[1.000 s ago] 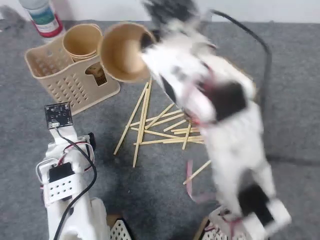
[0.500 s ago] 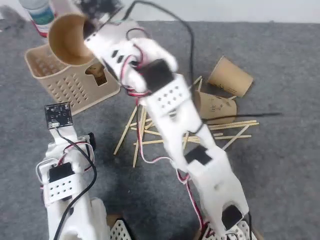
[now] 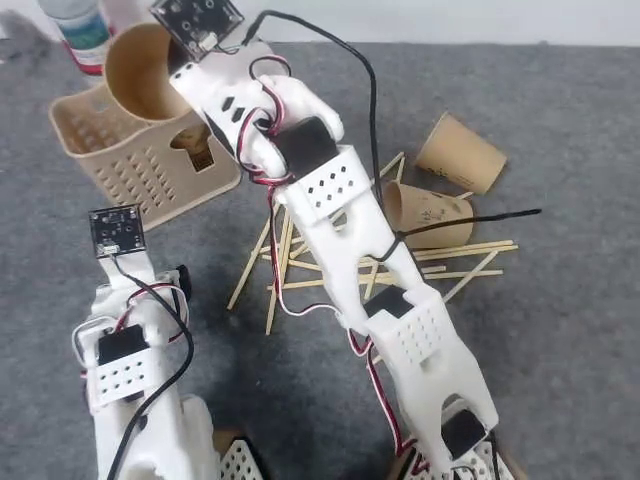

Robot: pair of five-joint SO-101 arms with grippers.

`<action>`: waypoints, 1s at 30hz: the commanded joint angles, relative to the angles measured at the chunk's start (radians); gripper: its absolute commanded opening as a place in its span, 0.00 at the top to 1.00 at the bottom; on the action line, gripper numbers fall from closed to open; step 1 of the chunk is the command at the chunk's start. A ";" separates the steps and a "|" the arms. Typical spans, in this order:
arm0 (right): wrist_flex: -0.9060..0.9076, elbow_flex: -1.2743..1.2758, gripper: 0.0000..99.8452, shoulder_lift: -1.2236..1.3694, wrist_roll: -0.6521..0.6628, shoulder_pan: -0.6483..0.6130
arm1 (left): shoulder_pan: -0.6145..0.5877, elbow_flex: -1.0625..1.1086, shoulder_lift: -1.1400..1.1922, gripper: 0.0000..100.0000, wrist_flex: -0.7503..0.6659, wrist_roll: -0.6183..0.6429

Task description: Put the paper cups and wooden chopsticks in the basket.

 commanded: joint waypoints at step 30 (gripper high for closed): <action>0.085 -0.057 0.75 -0.104 0.058 0.036 | 0.002 -0.005 -0.018 0.78 -0.012 0.017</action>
